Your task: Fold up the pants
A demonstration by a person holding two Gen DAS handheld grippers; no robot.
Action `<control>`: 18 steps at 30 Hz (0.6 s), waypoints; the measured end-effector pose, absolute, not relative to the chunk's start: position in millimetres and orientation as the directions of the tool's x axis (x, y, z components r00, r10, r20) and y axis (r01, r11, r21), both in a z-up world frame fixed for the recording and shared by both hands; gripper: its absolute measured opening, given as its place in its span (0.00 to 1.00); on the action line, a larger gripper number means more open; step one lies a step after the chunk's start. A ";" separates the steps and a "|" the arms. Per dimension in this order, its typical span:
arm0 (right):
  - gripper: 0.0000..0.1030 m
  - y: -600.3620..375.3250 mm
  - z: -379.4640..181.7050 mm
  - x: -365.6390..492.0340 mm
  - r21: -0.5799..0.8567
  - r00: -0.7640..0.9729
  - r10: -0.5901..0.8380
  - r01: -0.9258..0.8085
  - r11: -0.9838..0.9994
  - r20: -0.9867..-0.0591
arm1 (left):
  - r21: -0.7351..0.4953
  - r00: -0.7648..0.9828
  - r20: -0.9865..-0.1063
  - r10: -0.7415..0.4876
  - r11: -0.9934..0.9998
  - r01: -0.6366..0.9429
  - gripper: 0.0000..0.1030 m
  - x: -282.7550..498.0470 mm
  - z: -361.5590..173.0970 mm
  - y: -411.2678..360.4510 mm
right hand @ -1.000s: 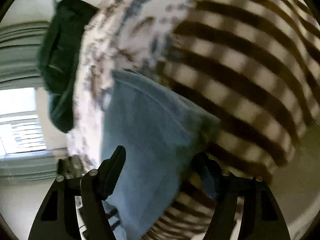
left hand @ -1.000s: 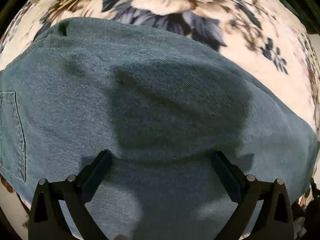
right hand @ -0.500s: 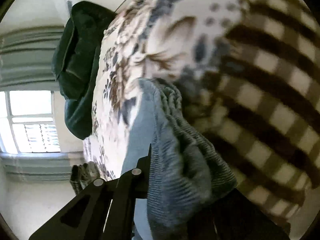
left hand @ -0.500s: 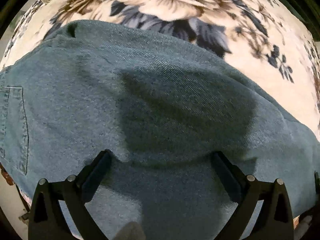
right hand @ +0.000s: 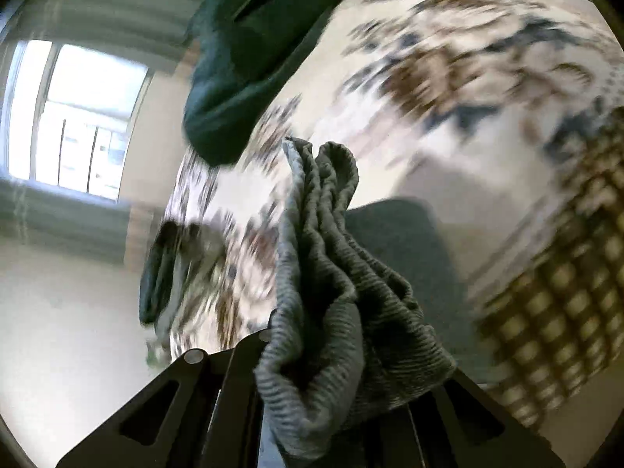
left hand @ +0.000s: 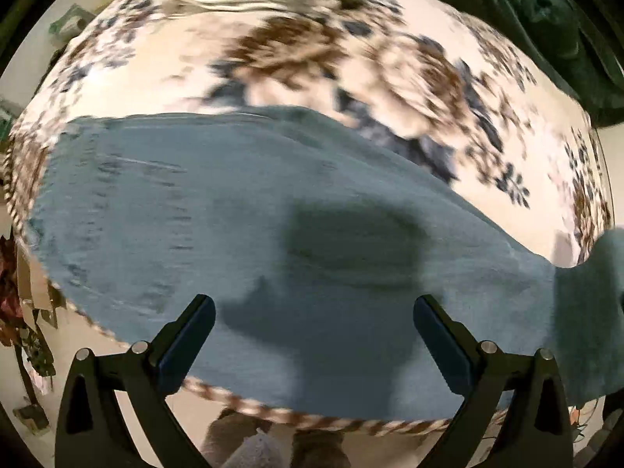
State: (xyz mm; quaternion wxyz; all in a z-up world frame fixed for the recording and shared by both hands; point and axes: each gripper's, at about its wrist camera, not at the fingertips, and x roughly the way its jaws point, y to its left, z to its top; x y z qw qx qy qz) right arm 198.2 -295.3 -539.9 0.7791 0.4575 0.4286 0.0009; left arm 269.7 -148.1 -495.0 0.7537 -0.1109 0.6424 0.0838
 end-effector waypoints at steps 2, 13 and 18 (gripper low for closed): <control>0.06 -249.6 -545.3 210.6 0.704 0.600 0.423 0.366 0.609 -0.678 | -0.056 0.169 -0.986 -0.007 0.955 -0.292 1.00 270.3 -492.3 -120.5; 0.07 -16.5 -624.9 232.0 0.558 0.331 0.483 0.186 0.809 -0.810 | -0.051 0.178 -0.984 0.029 0.902 -0.428 1.00 223.5 -489.3 26.3; 0.57 39.8 -655.1 236.4 0.442 0.167 0.426 0.072 0.894 -0.889 | -0.065 0.181 -0.983 0.027 0.872 -0.485 1.00 215.9 -489.6 67.0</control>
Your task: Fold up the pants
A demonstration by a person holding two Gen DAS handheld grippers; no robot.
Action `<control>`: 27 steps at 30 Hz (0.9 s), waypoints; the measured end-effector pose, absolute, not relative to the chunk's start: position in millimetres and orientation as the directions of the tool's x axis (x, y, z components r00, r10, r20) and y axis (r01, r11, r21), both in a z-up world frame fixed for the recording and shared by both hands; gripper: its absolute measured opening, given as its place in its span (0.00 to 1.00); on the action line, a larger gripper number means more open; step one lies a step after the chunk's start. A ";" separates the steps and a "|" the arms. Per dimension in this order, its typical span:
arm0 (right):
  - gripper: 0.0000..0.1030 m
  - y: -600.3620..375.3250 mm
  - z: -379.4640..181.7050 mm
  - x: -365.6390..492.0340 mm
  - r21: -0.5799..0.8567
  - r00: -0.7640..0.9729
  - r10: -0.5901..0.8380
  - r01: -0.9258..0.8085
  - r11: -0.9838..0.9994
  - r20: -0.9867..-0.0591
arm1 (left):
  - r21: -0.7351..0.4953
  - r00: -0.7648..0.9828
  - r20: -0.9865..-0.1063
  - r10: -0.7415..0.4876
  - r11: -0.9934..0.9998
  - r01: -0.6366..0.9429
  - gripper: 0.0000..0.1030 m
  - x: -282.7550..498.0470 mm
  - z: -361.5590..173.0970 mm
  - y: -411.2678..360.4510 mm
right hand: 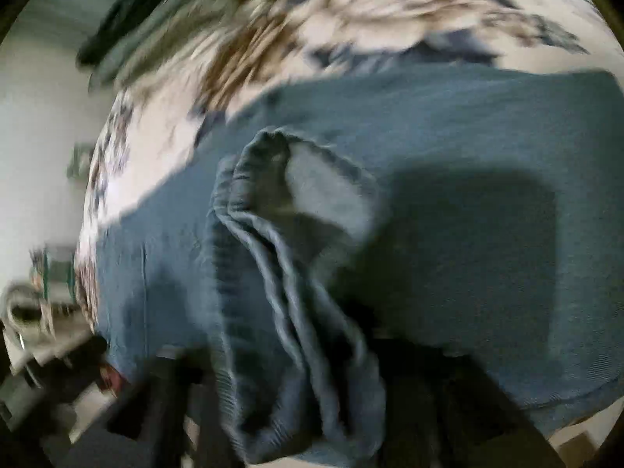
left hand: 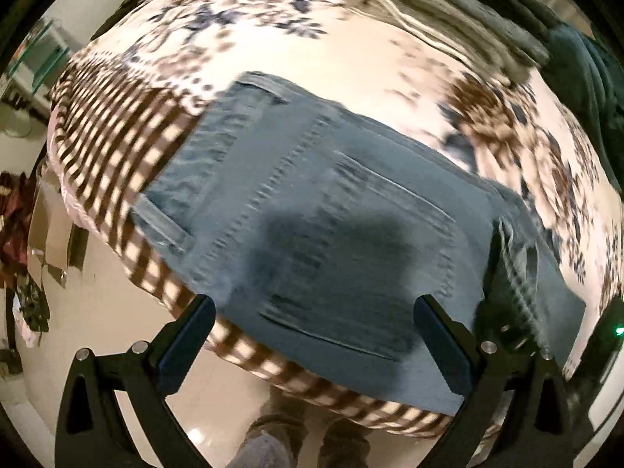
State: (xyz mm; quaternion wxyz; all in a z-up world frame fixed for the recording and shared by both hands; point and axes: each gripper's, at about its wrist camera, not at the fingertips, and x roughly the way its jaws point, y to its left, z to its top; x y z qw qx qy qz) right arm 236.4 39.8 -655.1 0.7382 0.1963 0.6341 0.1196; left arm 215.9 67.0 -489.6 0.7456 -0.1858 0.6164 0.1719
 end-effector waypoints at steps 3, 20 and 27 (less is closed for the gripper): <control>0.88 57.9 -645.3 238.2 0.514 0.081 0.515 -0.034 0.857 -0.854 | -0.074 0.184 -0.983 0.023 0.861 -0.503 1.00 215.3 -487.8 81.8; 1.00 -104.8 -641.5 211.5 -0.021 0.005 -0.022 0.193 0.981 -1.000 | -0.104 0.171 -0.984 -0.057 0.954 -0.283 1.00 287.7 -516.2 -68.2; 1.00 -146.4 -663.4 218.8 -0.064 -0.041 -0.057 0.207 0.976 -0.998 | -0.065 0.077 -0.996 -0.039 0.925 -0.374 1.00 295.5 -567.2 -23.9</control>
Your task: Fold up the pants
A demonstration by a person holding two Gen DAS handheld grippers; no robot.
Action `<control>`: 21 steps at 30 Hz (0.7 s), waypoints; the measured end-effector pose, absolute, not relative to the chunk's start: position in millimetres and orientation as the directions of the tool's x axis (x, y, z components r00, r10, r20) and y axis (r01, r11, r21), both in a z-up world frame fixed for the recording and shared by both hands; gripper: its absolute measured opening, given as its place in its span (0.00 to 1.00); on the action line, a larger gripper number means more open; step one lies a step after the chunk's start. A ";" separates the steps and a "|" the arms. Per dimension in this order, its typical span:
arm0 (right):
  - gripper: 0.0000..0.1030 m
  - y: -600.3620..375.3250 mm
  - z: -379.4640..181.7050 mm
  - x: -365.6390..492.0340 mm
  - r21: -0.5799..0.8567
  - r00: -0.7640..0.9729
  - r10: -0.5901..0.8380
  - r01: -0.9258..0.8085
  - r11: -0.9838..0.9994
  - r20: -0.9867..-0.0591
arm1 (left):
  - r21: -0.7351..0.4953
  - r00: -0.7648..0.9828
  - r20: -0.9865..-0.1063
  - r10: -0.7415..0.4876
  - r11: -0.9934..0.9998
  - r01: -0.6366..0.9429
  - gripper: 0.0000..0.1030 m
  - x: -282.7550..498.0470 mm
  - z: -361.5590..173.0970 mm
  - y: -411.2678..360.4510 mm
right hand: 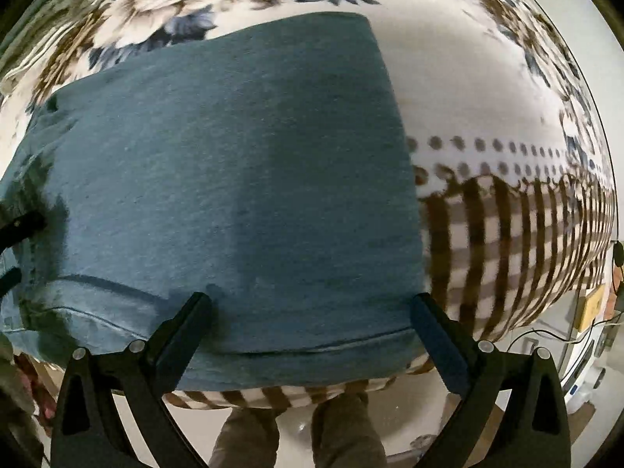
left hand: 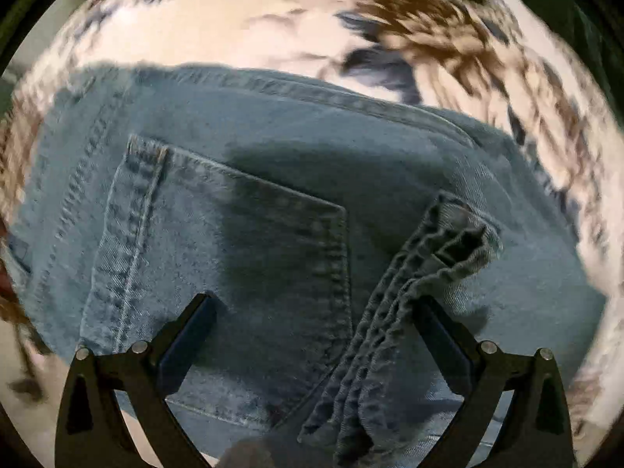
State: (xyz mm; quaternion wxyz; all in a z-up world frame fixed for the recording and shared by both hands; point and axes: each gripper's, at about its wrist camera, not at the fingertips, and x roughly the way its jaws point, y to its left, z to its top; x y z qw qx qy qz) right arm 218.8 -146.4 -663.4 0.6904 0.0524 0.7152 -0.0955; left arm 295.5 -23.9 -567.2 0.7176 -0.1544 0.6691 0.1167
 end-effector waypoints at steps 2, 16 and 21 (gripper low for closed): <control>1.00 -155.1 -662.6 223.4 -0.047 -0.048 -0.037 0.216 0.975 -0.998 | -0.107 0.111 -0.991 -0.069 0.918 -0.382 1.00 288.0 -555.6 -19.1; 1.00 -136.8 -619.8 232.9 -0.015 -0.023 -0.012 0.127 0.992 -1.000 | -0.332 0.395 -0.917 -0.058 0.660 -0.674 1.00 166.3 -492.3 108.2; 1.00 -117.1 -622.0 240.3 0.005 -0.050 0.009 0.091 0.996 -0.999 | -0.456 0.455 -0.884 -0.104 0.402 -0.794 1.00 137.3 -533.2 166.1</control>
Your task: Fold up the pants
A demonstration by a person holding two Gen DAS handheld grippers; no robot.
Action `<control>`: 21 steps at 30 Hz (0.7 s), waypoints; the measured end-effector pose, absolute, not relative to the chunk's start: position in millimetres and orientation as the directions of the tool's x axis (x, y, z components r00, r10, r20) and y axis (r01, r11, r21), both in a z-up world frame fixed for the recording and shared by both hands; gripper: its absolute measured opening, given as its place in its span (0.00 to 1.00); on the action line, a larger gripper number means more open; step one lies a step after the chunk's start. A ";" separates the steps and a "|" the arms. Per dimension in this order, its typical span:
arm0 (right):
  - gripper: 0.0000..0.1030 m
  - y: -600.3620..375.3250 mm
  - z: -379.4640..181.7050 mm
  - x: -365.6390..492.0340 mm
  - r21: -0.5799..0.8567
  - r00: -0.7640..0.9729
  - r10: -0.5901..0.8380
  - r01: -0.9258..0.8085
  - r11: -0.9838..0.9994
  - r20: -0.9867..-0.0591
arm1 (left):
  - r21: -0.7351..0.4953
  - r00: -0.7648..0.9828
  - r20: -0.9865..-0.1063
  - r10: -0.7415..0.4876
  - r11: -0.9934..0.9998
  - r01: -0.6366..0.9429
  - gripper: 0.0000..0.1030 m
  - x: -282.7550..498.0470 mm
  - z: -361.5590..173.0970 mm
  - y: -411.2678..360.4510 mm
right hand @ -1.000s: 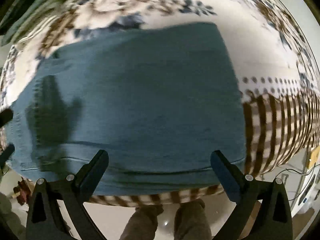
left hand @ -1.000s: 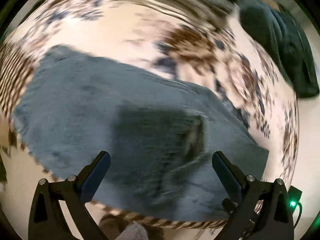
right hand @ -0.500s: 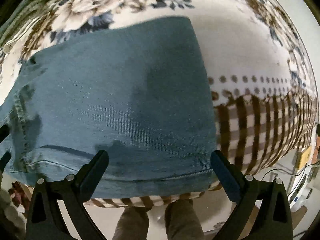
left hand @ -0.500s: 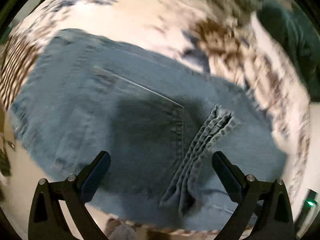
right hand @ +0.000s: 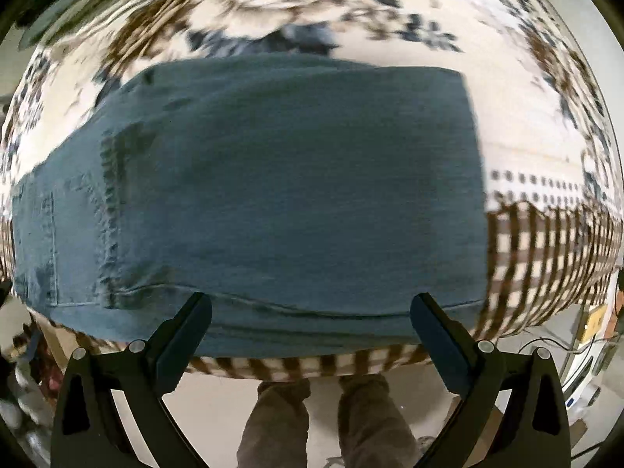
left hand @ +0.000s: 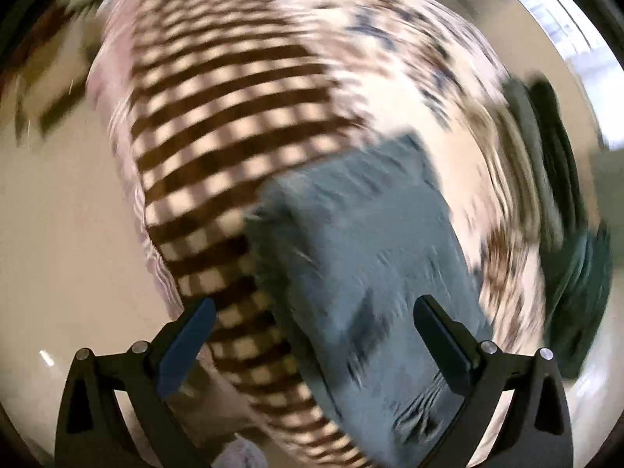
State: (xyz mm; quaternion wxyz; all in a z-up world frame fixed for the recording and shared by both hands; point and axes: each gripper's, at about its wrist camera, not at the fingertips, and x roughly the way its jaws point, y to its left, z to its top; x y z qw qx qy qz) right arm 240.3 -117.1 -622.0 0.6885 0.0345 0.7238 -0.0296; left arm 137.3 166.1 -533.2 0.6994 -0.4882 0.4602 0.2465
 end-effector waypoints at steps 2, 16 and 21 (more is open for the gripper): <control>1.00 -110.4 -627.6 244.8 0.000 -0.064 0.004 0.058 0.998 -0.998 | -0.503 0.489 -0.863 -0.129 0.317 -0.804 1.00 134.7 -549.6 179.1; 1.00 -101.9 -637.0 281.6 -0.047 -0.099 -0.038 0.086 0.995 -0.994 | -0.517 0.521 -0.850 -0.081 0.316 -0.795 0.48 154.3 -577.9 188.6; 1.00 -103.6 -635.4 292.6 -0.054 -0.071 -0.047 0.098 0.994 -0.996 | -0.525 0.549 -0.835 -0.039 0.354 -0.774 0.29 135.3 -556.0 183.8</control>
